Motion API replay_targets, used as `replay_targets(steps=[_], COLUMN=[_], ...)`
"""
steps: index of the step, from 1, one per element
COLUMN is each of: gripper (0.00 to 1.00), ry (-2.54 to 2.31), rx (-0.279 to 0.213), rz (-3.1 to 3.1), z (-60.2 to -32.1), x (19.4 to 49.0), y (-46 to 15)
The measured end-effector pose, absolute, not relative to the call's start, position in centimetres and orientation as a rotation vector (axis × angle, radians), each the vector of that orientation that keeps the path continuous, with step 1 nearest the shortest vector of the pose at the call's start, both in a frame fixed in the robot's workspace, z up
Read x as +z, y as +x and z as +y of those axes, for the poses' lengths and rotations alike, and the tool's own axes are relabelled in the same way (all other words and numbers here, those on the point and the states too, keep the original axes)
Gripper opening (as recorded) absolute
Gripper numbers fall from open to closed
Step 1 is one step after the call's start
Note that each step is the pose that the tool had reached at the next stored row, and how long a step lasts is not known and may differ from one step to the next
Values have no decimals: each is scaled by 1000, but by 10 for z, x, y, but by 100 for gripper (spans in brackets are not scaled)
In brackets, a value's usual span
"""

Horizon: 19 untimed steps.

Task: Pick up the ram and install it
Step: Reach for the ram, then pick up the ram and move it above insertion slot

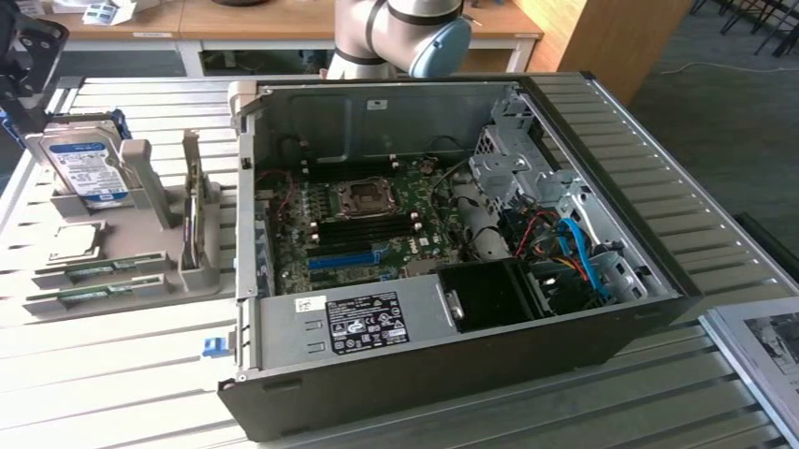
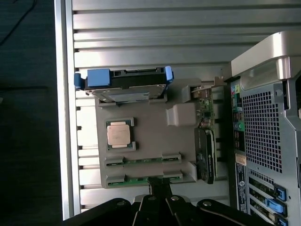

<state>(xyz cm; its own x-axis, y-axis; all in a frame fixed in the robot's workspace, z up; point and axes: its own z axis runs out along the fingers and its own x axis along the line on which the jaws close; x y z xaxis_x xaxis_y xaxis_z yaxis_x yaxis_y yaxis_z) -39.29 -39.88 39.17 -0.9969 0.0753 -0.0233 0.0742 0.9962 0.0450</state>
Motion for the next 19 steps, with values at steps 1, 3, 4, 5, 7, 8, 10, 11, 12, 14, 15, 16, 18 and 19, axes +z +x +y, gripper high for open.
replay_targets(steps=[1, 3, 4, 5, 7, 8, 10, 11, 12, 14, 15, 16, 18, 19], gripper=[10, 10, 10, 10, 10, 10, 10, 10, 10, 10, 10, 10, 10, 10], ry=[117, 117, 117, 117, 116, 116, 117, 117, 117, 117, 117, 117, 116, 114], rx=[69, 69, 69, 69, 69, 69, 69, 69, 69, 69, 69, 69, 69, 69], rz=[3114, 3114, 3114, 3114, 3114, 3114, 3114, 3114, 3114, 3114, 3114, 3114, 3114, 3114], z=[-399, -399, -399, -399, -399, -399, -399, -399, -399, -399, -399, -399, -399, -399], x=[392, 392, 392, 392, 392, 392, 392, 392, 392, 392, 392, 392, 392, 392], y=[-394, -397, -399, -400, -401, -401, -401, -401, -401, -401, -401, -401, -401, -401])
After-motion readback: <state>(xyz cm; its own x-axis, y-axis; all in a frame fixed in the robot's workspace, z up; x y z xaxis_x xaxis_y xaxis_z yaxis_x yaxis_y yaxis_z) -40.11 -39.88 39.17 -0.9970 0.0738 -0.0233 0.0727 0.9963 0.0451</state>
